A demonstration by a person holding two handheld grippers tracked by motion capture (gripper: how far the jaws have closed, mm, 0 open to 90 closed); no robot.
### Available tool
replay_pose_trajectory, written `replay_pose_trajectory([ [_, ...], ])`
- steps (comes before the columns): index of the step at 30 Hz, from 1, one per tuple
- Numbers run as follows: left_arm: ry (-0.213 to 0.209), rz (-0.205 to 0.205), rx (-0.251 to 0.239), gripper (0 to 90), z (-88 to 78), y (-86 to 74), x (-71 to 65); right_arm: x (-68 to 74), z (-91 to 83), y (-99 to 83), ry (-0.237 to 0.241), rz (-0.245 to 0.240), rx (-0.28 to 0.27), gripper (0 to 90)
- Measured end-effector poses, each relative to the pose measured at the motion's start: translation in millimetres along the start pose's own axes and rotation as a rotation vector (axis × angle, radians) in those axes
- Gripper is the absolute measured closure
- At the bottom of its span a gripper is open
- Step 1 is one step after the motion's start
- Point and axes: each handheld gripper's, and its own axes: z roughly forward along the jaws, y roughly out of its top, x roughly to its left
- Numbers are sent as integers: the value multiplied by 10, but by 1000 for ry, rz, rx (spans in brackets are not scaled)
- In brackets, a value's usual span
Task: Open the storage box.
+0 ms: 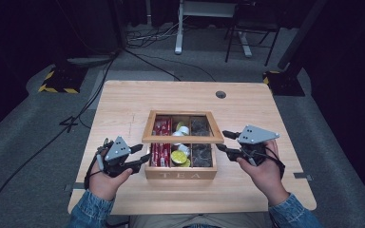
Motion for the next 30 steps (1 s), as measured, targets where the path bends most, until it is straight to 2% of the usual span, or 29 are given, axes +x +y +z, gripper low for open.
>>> replay_pose_trajectory([
  [19, 39, -21, 2, 466, -32, -77, 98, -208, 74, 359, -20, -55, -75, 525],
  [25, 57, -41, -8, 435, -82, -128, 113, -295, 124, 475, -21, -58, -107, 527],
  [30, 79, -81, -24, 390, -139, -173, 128, -369, 161, 557, -35, -50, -129, 527],
])
